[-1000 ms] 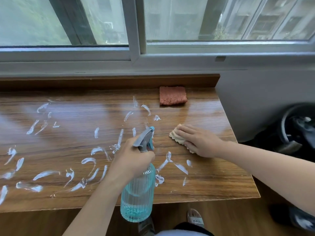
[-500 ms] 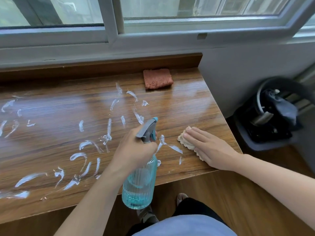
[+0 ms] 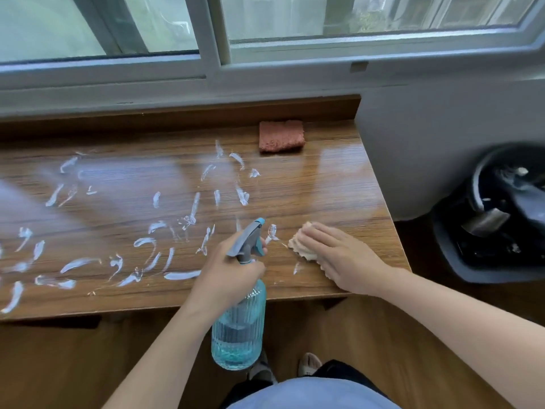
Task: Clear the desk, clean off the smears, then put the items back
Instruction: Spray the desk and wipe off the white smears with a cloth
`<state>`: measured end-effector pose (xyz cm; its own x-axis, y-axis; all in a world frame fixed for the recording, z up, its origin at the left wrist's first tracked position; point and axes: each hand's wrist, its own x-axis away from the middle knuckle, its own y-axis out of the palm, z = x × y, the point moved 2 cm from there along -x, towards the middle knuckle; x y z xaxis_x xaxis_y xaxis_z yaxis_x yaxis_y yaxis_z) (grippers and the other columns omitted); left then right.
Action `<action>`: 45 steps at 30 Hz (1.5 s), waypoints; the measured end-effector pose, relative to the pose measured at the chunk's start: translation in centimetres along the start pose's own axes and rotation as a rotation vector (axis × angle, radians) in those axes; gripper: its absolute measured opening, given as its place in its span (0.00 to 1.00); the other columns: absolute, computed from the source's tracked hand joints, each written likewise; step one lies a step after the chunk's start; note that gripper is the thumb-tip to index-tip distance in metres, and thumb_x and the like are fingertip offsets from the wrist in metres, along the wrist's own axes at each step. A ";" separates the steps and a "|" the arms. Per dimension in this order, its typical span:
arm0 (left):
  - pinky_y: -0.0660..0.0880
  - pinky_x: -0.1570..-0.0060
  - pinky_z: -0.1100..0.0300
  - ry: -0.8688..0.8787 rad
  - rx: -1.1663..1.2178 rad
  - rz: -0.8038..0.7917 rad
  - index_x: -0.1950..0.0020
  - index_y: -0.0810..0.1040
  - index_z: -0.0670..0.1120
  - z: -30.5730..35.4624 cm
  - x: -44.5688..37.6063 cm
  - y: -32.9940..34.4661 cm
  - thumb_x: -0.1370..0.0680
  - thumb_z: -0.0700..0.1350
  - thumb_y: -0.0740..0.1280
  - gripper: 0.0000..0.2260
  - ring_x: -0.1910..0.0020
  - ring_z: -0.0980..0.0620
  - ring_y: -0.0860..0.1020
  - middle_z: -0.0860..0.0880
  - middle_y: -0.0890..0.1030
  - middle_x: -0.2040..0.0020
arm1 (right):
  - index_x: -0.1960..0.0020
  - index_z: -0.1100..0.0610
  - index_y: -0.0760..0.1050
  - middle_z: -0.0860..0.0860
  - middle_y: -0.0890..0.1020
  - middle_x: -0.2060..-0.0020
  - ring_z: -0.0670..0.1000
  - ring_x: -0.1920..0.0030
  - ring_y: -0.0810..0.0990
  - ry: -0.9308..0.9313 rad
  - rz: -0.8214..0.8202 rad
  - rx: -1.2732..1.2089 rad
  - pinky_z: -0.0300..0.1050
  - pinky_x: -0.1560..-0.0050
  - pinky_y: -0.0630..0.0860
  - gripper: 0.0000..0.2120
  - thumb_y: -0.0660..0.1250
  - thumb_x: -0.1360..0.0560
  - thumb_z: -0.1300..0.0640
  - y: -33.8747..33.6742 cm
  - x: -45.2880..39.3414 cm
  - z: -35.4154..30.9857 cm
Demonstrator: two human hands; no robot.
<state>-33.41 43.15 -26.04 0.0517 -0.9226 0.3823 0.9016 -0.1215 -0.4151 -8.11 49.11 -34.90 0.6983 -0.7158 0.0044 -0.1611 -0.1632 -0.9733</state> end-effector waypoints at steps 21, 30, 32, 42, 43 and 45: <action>0.71 0.61 0.53 -0.240 -0.188 0.022 0.51 0.81 0.43 -3.5 1.7 3.2 0.28 0.38 0.67 0.07 0.63 0.49 0.75 0.47 0.79 0.62 | 0.26 0.55 0.62 0.50 0.67 0.29 0.53 0.27 0.65 0.515 0.246 -0.057 0.51 0.30 0.71 0.26 0.65 0.22 0.59 0.4 -2.7 1.1; 0.69 0.64 0.54 -0.148 -0.247 -0.009 0.56 0.75 0.44 -3.9 0.0 0.8 0.28 0.38 0.65 0.03 0.66 0.48 0.70 0.49 0.73 0.65 | 0.18 0.55 0.51 0.50 0.56 0.18 0.52 0.18 0.49 0.499 0.159 0.039 0.48 0.18 0.52 0.31 0.60 0.16 0.55 3.0 0.2 -2.3; 0.70 0.63 0.54 -0.159 -0.245 -0.017 0.58 0.74 0.45 -3.7 -0.5 0.0 0.28 0.39 0.65 0.02 0.66 0.47 0.70 0.49 0.73 0.66 | 0.17 0.55 0.50 0.50 0.55 0.18 0.52 0.17 0.48 0.550 0.166 0.031 0.47 0.18 0.50 0.31 0.59 0.16 0.55 3.2 0.0 -2.9; 0.66 0.66 0.53 0.031 -0.017 0.011 0.49 0.79 0.52 -3.6 0.0 -6.0 0.29 0.39 0.65 0.13 0.71 0.52 0.65 0.54 0.69 0.69 | 0.17 0.56 0.47 0.51 0.53 0.18 0.53 0.18 0.46 0.339 0.070 0.065 0.50 0.18 0.47 0.31 0.56 0.16 0.57 2.8 -5.0 -4.4; 0.66 0.67 0.53 0.076 -0.032 0.056 0.48 0.79 0.53 -3.6 0.2 -6.7 0.28 0.37 0.65 0.14 0.72 0.52 0.63 0.56 0.65 0.71 | 0.17 0.56 0.48 0.51 0.54 0.18 0.53 0.18 0.47 0.352 0.071 0.052 0.51 0.18 0.49 0.31 0.56 0.17 0.58 2.6 -6.2 -3.7; 0.66 0.68 0.52 0.151 -0.058 0.140 0.47 0.80 0.54 -4.0 0.2 -7.8 0.25 0.34 0.66 0.15 0.72 0.53 0.61 0.56 0.61 0.72 | 0.18 0.57 0.52 0.52 0.58 0.20 0.54 0.19 0.51 0.398 0.089 0.016 0.51 0.19 0.52 0.30 0.57 0.18 0.59 2.3 -8.5 -2.9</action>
<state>-42.14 42.40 -26.01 0.1058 -0.9757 0.1918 0.8639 -0.0054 -0.5037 -16.46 52.86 -36.46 0.3567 -0.9342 0.0052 -0.1955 -0.0801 -0.9774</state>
